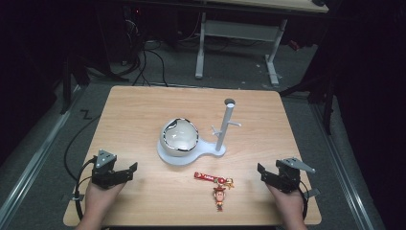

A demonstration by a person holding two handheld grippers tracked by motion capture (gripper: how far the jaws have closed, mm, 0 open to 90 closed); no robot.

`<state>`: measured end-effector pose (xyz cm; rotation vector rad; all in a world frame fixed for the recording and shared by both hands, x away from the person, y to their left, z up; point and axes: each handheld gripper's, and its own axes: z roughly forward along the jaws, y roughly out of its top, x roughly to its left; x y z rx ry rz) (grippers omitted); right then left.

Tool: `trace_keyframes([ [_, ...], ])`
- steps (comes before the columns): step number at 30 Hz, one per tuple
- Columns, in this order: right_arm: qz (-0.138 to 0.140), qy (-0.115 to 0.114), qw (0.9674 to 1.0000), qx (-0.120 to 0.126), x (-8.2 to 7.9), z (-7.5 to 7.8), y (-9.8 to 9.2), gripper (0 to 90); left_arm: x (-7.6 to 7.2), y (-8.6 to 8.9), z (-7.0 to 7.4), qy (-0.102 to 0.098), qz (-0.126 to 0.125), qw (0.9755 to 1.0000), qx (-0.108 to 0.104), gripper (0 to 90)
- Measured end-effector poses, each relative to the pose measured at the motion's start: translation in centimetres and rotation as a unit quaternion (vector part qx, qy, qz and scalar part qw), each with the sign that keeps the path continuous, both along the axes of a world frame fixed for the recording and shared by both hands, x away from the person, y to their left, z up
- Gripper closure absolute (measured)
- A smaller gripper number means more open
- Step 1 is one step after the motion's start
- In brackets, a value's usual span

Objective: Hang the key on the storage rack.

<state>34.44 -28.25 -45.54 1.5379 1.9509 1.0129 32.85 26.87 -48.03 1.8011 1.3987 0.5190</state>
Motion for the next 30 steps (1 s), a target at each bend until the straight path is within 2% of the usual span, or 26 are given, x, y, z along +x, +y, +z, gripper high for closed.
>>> trace_keyframes([
  [3, 0.005, -0.001, 1.0, -0.001, 0.0, 0.0, 0.2, 22.5, -0.1, -0.1, 0.3, -0.005, 0.001, 1.0, 0.008, 17.5],
  [6, 0.011, -0.009, 0.9999, -0.01, -0.3, 0.1, 0.6, 25.5, -0.1, 0.0, 0.3, -0.004, -0.004, 1.0, 0.001, 18.4],
  [12, 0.011, -0.007, 0.9998, -0.012, -0.6, 0.1, 0.8, 26.2, 0.0, 0.0, 0.3, 0.0, -0.002, 0.9999, -0.014, 19.5],
  [21, 0.019, -0.004, 0.9997, -0.013, -1.1, 0.2, 0.9, 28.9, 0.4, -0.5, 0.0, 0.008, -0.008, 0.9997, -0.02, 23.1],
  [26, 0.028, 0.014, 0.9992, -0.024, -1.4, -0.3, 1.3, 31.0, 0.6, -1.1, 0.1, 0.005, -0.015, 0.9997, -0.019, 24.0],
  [30, 0.028, 0.037, 0.9984, -0.033, -1.4, -0.7, 1.8, 34.0, 0.6, -1.3, 0.1, -0.002, -0.021, 0.9997, -0.014, 25.4],
])
